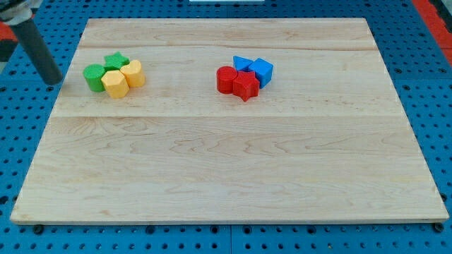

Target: Slide green circle along with the yellow hexagon slightly right a bit

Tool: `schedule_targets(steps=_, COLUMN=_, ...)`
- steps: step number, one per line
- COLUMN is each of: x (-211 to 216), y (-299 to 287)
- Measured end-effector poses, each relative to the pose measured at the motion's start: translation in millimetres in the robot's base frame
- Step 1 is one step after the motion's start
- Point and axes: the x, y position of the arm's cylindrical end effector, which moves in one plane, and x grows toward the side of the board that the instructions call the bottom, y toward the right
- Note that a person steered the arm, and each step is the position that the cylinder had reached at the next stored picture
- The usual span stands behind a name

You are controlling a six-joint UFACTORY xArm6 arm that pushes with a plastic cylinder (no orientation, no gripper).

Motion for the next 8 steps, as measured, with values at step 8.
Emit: schedule_targets(steps=8, x=-10.0, y=61.0)
